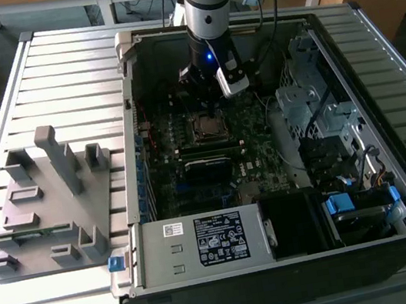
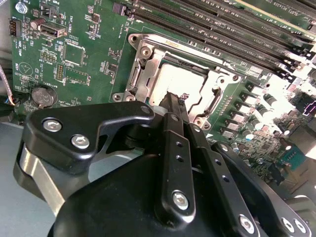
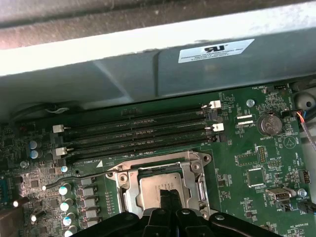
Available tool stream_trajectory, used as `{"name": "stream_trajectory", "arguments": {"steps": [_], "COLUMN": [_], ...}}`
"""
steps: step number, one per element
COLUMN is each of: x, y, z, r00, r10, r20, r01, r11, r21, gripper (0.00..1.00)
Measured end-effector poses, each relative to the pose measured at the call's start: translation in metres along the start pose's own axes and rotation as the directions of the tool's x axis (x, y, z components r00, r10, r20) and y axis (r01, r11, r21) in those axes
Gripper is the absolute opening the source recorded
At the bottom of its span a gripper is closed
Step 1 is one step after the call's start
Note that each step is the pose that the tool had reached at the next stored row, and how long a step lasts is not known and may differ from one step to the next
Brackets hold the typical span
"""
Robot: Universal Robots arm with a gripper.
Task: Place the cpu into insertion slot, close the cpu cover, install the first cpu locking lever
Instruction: 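Place the cpu into insertion slot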
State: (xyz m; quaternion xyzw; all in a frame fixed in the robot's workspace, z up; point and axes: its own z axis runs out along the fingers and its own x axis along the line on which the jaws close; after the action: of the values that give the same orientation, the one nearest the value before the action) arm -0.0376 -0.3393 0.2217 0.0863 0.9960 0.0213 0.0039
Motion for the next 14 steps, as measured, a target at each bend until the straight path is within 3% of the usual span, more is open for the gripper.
{"name": "stream_trajectory", "arguments": {"steps": [14], "x": [0.0002], "y": [-0.0001], "z": [0.0001], "r00": [0.9997], "r10": [-0.026], "r20": [0.0003], "r01": [0.026], "r11": [0.9997], "r21": [-0.0006], "gripper": [0.10]}}
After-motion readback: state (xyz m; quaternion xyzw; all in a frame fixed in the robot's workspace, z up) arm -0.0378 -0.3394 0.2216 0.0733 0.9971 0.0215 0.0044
